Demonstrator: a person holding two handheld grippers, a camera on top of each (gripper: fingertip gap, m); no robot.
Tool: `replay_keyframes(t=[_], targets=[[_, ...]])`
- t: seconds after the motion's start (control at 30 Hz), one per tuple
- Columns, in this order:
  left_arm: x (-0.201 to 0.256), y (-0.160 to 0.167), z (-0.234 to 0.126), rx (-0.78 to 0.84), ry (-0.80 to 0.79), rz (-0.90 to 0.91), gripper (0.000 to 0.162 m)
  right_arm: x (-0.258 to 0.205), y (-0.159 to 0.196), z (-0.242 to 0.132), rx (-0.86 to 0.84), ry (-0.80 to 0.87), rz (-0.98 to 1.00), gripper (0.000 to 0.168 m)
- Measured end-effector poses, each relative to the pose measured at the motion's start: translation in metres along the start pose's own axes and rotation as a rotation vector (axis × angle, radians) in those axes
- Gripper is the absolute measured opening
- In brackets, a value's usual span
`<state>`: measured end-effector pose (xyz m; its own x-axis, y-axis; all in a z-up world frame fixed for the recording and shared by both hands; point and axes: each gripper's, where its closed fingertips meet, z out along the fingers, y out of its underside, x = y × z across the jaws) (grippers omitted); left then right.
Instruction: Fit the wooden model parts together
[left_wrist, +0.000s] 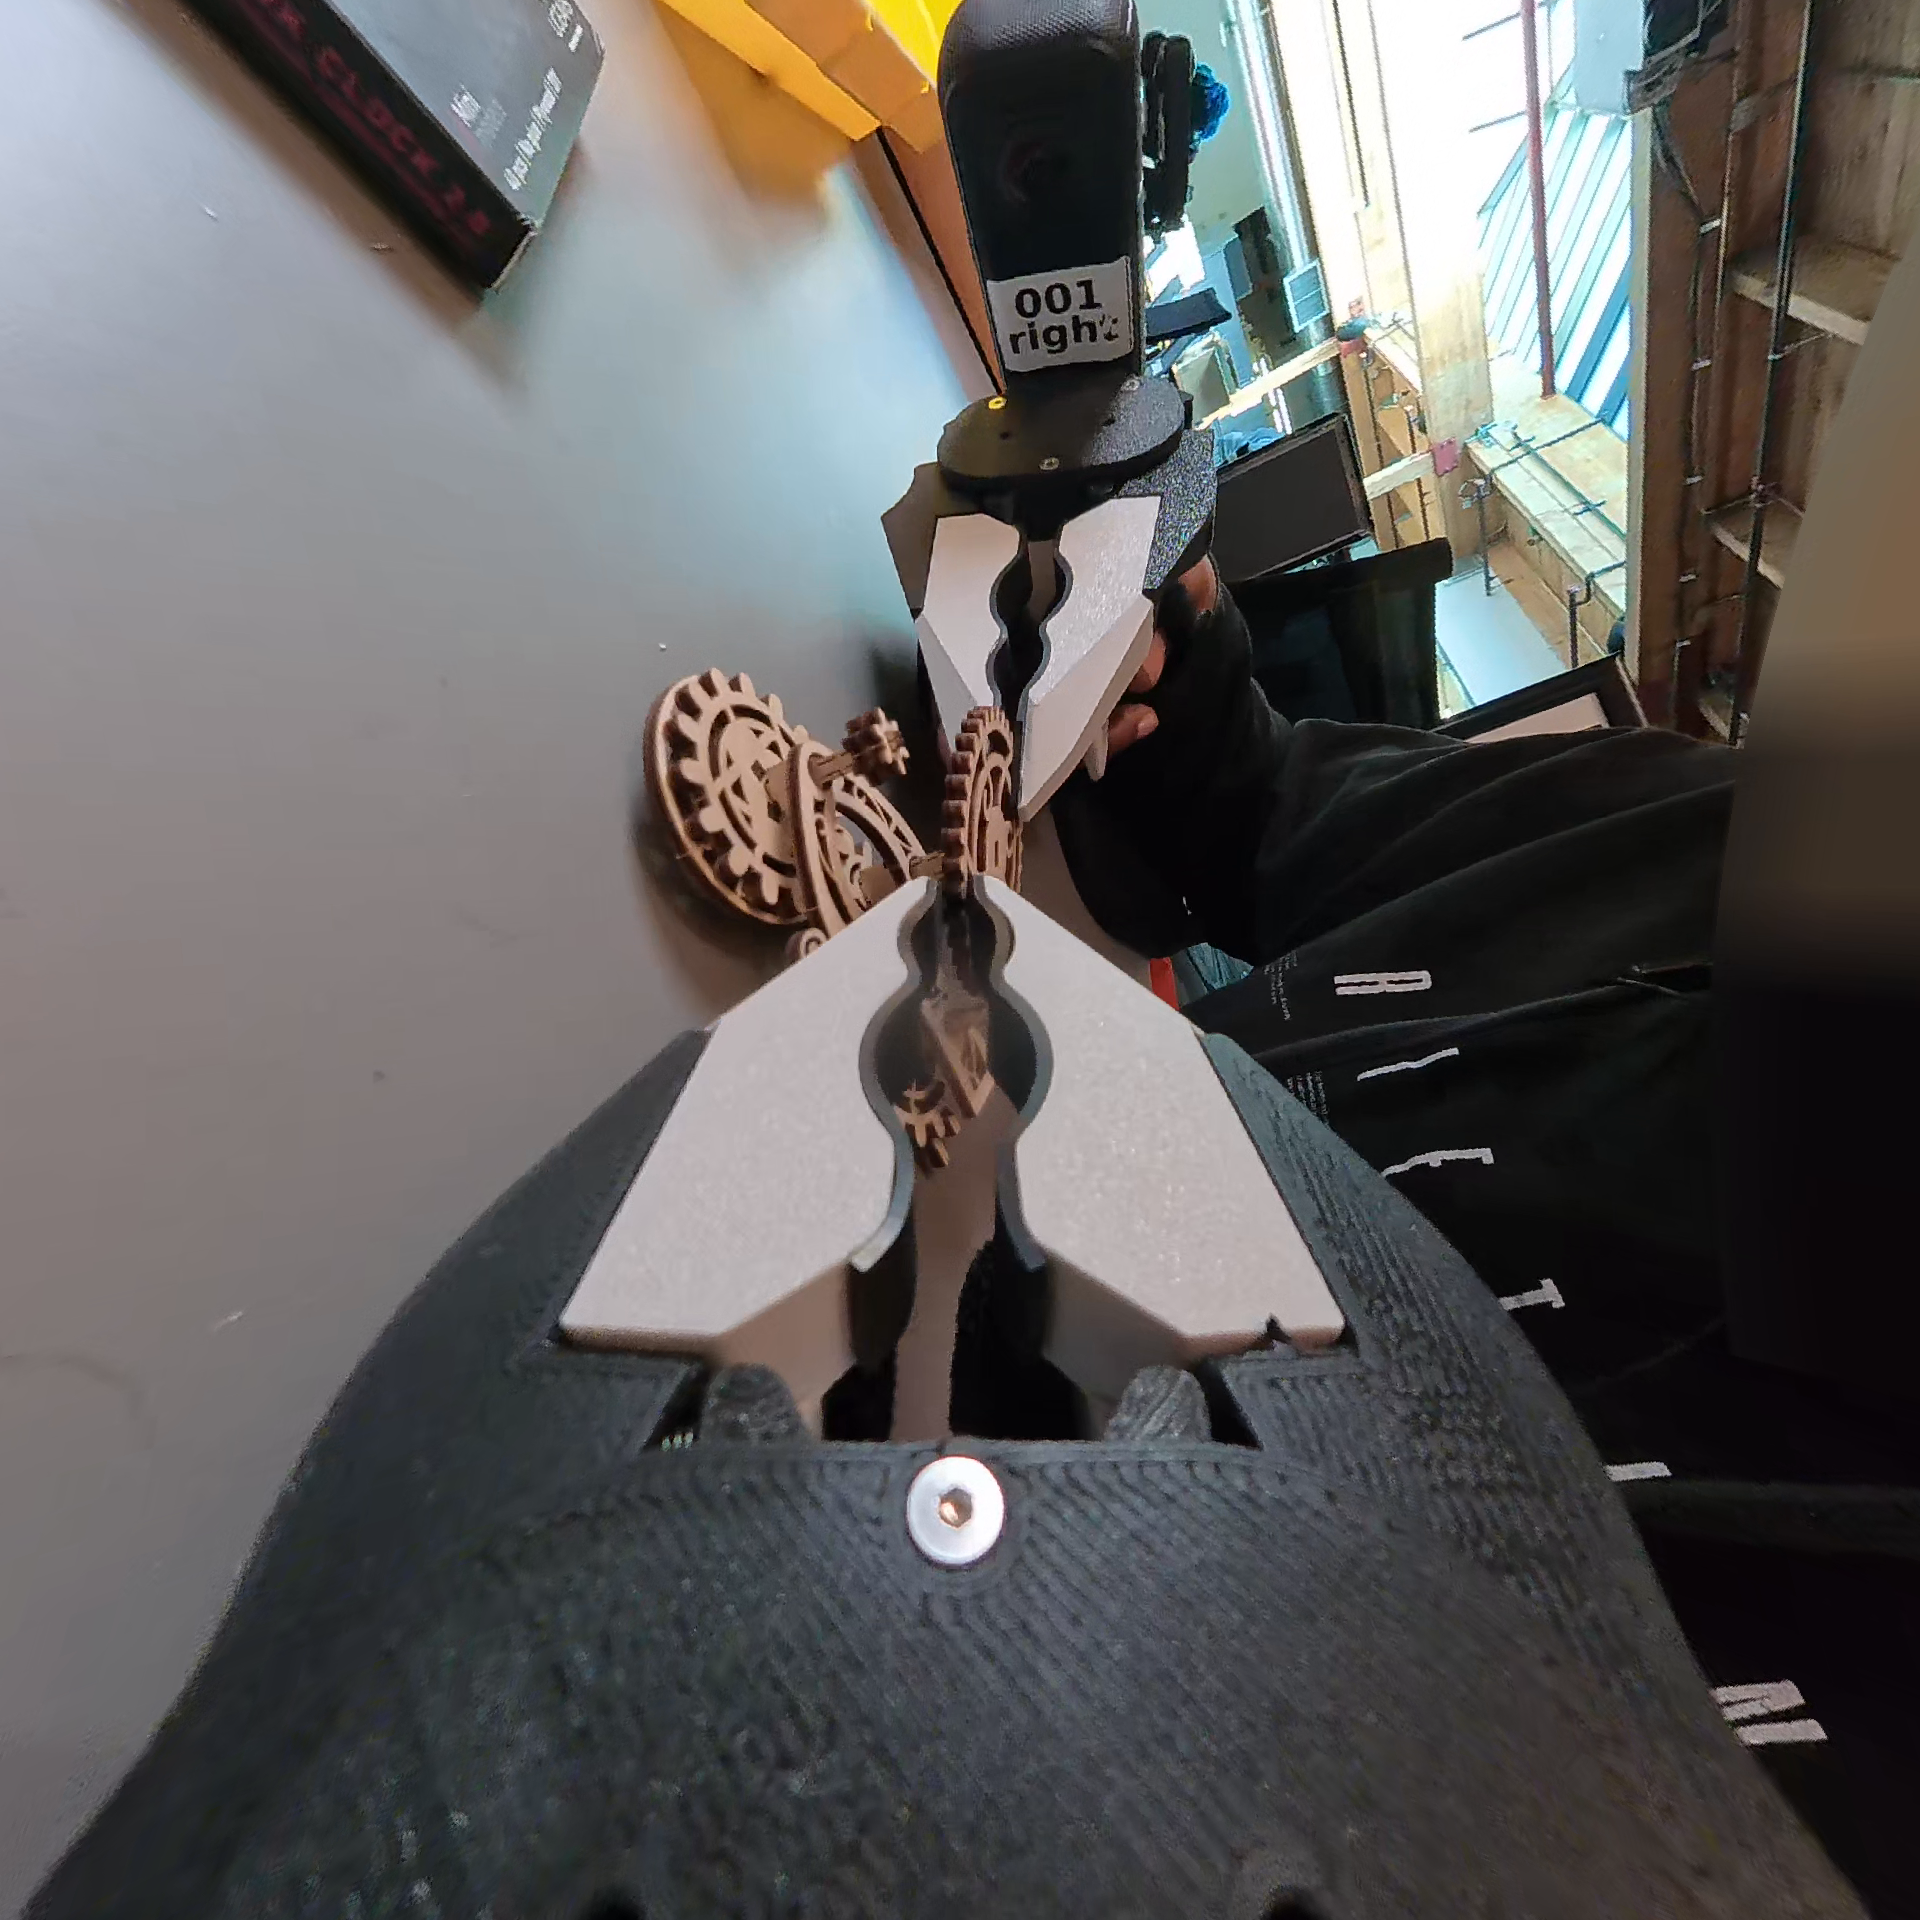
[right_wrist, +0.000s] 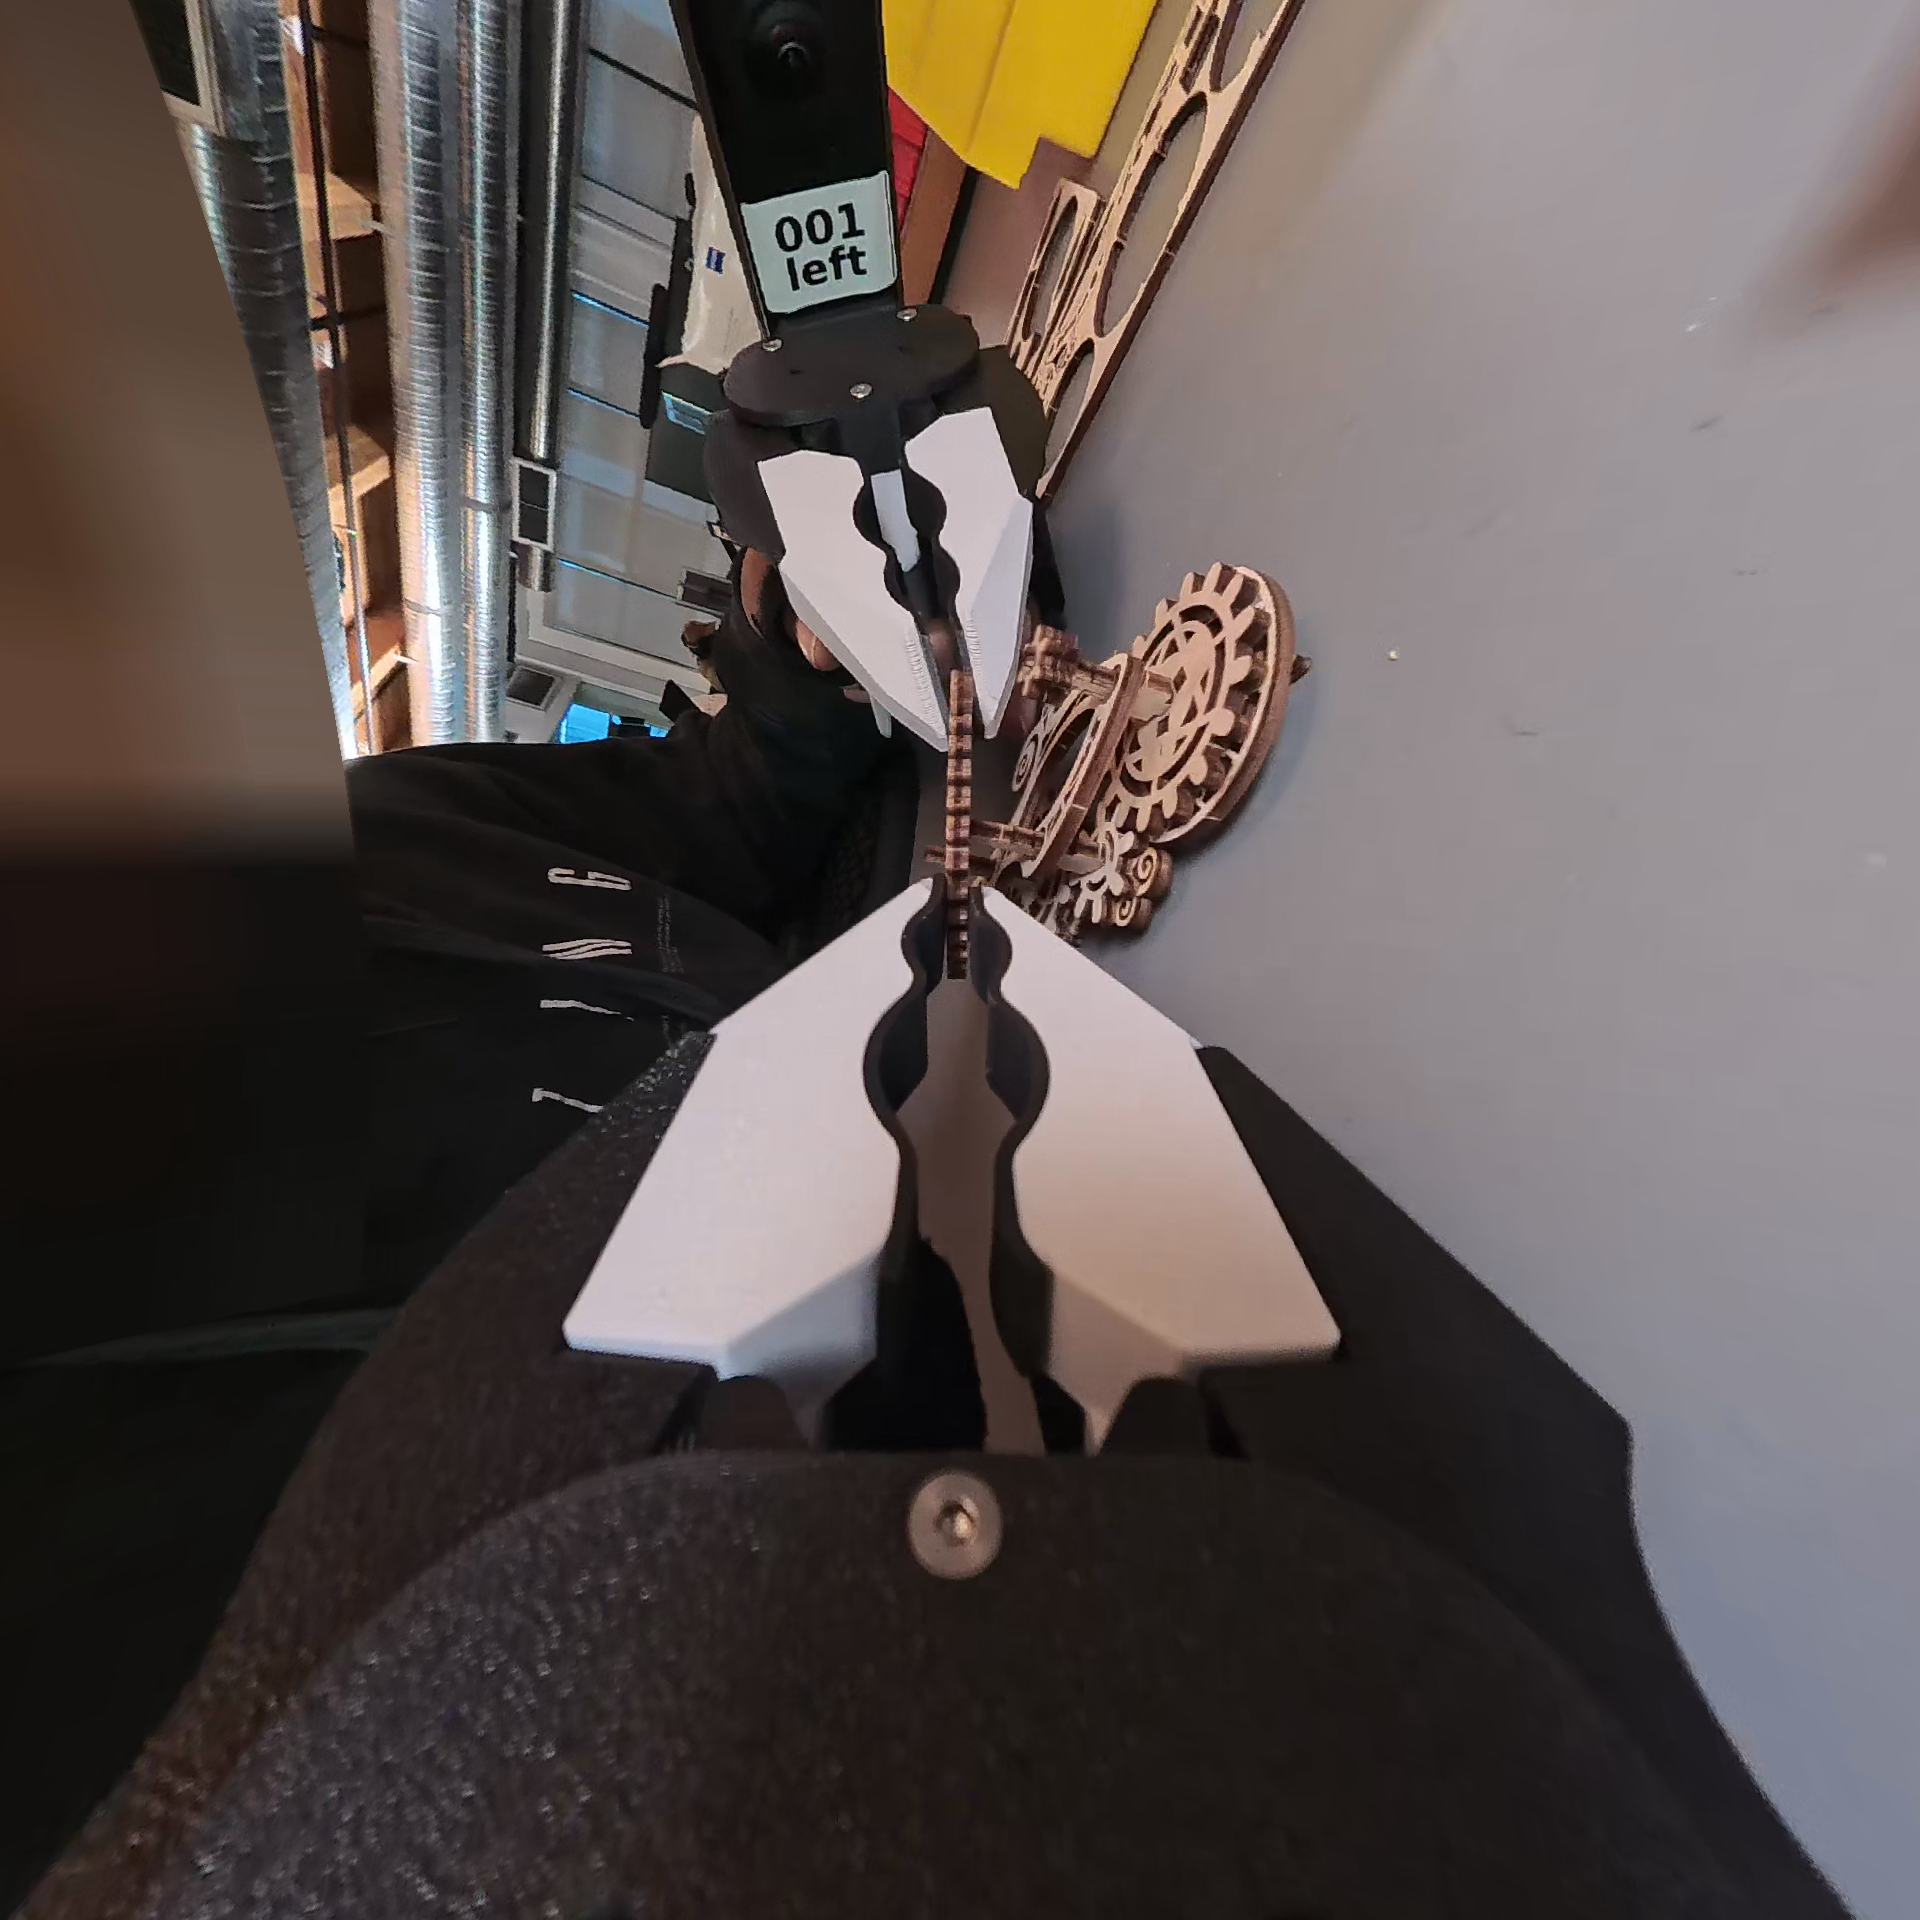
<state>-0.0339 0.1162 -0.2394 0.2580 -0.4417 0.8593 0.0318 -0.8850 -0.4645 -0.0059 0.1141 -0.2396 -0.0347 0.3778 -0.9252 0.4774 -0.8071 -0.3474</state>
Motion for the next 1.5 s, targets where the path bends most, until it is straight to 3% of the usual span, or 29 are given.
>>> replay_keyframes(t=[0.53,1.5], targets=[[0.002,-0.002,-0.003,0.012,0.051,-0.053,0.001,0.004,-0.003,0.001,0.024,-0.004,0.053,0.003],[-0.007,0.002,-0.006,0.08,0.063,-0.372,0.002,0.013,-0.012,0.003,0.065,0.046,0.069,0.006]])
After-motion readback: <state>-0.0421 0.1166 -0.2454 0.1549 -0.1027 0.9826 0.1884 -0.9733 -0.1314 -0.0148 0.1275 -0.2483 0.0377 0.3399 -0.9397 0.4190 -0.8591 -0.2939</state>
